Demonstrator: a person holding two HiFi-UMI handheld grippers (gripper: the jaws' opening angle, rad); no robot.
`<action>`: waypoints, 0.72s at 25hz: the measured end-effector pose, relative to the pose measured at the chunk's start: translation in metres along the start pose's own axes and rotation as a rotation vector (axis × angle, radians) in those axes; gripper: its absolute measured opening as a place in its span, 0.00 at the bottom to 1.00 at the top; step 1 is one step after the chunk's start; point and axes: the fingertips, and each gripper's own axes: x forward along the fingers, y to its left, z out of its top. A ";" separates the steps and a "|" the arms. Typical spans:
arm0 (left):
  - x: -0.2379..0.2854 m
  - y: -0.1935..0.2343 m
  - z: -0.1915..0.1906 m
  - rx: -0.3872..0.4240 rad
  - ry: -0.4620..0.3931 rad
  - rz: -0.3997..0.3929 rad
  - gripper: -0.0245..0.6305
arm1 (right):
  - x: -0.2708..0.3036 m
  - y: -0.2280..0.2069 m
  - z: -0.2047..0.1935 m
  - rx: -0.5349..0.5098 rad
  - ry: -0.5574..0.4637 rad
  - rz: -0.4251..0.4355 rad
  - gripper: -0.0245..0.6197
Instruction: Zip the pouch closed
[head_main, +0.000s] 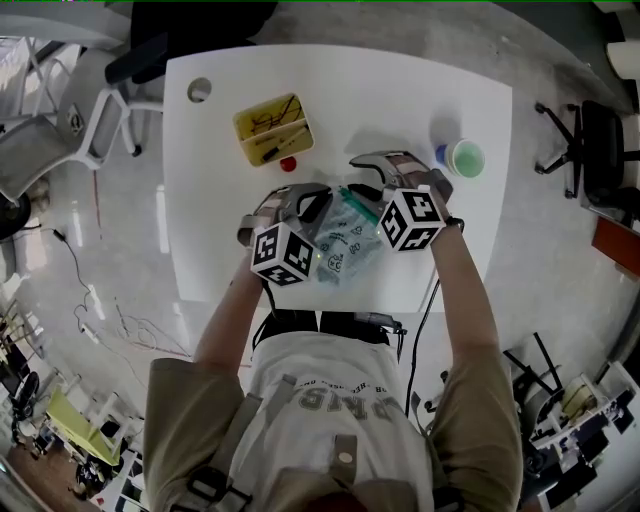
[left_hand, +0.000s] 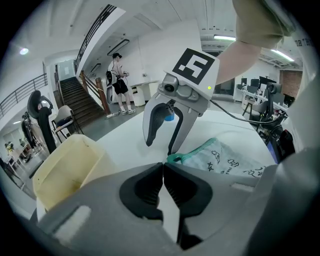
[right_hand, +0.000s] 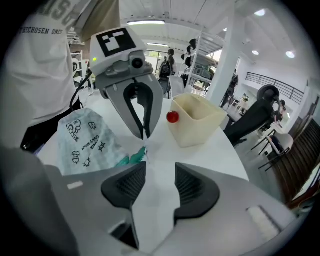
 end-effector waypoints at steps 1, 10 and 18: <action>0.000 0.000 -0.001 0.002 0.002 -0.001 0.06 | 0.002 0.001 0.000 -0.013 0.007 0.014 0.32; -0.001 0.002 -0.002 0.010 -0.001 -0.016 0.06 | 0.011 0.020 0.003 -0.122 0.042 0.202 0.27; -0.003 0.003 0.000 0.017 -0.005 -0.020 0.06 | 0.015 0.029 0.005 -0.173 0.048 0.240 0.14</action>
